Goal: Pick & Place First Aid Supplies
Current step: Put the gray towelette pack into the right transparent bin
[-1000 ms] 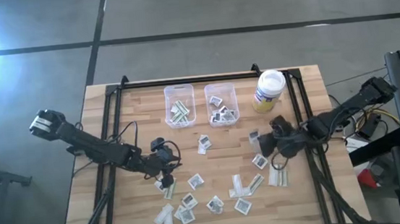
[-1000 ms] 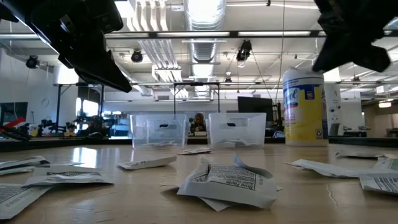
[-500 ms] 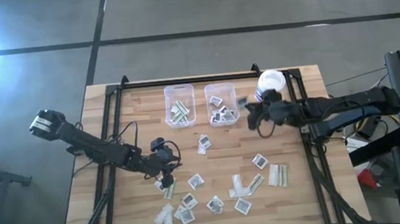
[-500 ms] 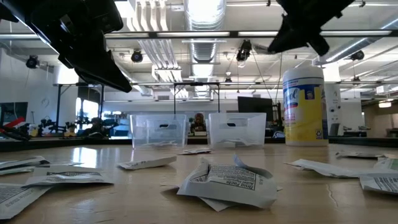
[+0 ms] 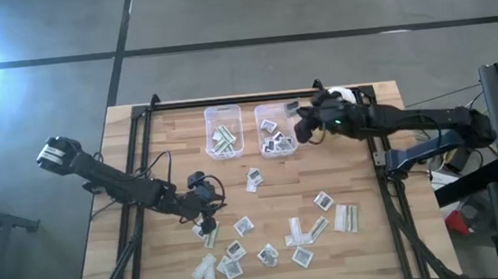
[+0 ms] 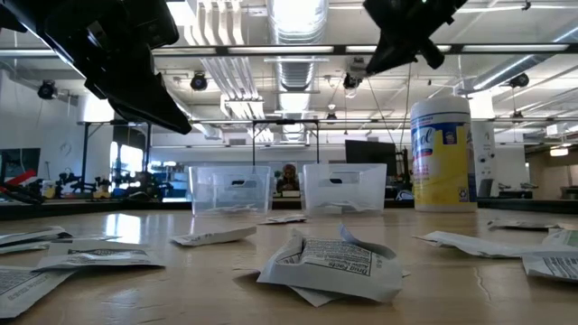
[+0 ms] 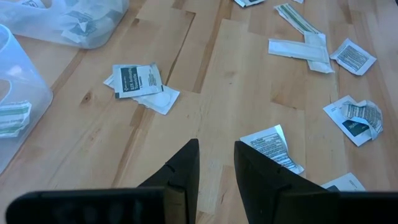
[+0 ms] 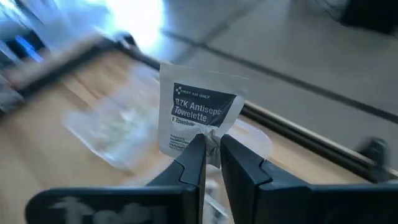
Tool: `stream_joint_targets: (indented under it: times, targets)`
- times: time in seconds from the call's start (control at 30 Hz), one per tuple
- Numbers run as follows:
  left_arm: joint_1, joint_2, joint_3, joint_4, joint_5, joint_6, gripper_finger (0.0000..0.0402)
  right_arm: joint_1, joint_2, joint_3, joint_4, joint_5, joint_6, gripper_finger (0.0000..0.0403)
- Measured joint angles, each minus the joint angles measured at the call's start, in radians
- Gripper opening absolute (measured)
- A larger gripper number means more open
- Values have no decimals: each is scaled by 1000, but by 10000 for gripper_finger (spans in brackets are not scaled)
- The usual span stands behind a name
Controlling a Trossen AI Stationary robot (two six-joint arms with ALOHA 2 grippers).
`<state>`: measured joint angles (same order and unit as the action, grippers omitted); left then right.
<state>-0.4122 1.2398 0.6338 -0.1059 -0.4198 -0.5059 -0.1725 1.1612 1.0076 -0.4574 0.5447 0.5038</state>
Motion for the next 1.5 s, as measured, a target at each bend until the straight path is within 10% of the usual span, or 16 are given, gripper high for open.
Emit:
stream_joint_targets:
  times: [0.83,1.5]
  targets:
    - [0,0,0,-9,4,-4,94,-22,465,211,-298,-135,-52,43]
    - [0,0,0,-9,4,2,94,123,290,213,-308,-134,-27,43]
